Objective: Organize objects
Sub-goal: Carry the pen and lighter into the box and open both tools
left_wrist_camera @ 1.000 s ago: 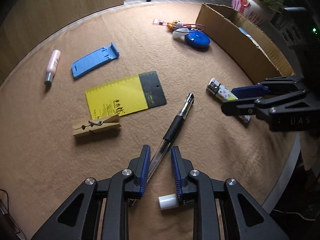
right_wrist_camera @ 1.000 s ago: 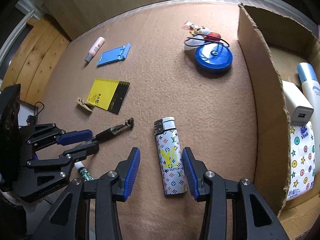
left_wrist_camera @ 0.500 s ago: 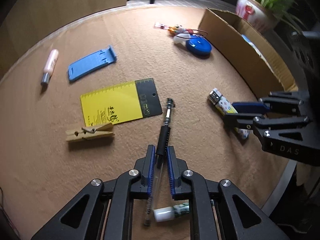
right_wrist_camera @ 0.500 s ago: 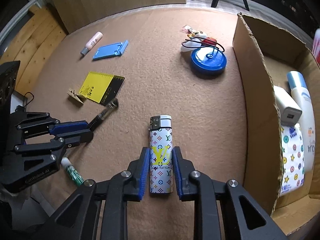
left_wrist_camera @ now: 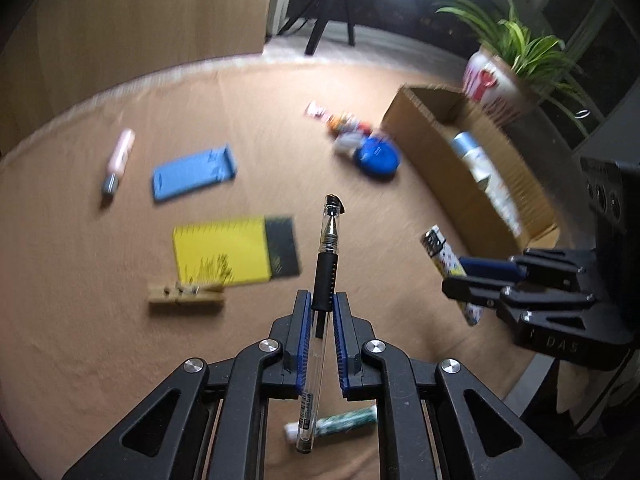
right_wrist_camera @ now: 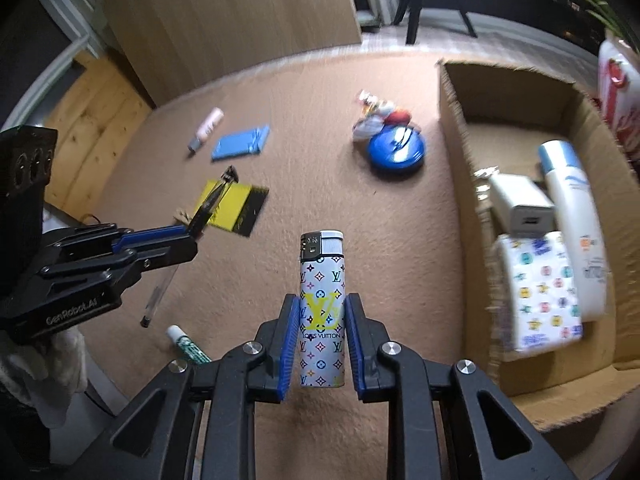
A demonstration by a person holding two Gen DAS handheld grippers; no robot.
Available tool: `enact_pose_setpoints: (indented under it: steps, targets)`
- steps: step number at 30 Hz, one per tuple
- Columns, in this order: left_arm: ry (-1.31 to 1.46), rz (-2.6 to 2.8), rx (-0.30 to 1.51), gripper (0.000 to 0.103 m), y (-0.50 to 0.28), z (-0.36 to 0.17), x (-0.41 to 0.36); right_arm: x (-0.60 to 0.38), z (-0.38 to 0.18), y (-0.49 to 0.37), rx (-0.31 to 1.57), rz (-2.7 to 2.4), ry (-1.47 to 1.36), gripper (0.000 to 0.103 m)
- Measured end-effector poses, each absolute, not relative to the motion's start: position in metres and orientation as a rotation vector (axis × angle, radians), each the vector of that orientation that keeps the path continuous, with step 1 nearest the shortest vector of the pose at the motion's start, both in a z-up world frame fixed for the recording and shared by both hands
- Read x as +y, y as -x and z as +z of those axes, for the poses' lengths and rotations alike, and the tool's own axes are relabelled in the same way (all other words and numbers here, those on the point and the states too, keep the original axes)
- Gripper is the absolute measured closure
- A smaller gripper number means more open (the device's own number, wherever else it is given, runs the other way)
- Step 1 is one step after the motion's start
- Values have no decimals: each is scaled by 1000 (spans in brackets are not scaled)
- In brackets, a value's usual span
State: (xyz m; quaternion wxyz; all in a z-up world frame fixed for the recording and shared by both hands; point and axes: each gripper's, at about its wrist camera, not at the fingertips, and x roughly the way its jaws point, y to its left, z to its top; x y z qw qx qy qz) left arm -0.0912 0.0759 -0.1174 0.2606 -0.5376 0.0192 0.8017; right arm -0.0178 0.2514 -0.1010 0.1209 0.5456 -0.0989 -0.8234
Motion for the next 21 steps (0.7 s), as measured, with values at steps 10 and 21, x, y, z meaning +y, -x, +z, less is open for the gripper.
enact_pose_setpoints:
  steps: [10,21]
  targets:
    - [1340,2135,30,91,110,-80,144,312,-61,4,-335,-2544,-1498,82]
    - [1296,2072,36,91,146,-74,249,385,-62,5,-369,-2656,-1516,82]
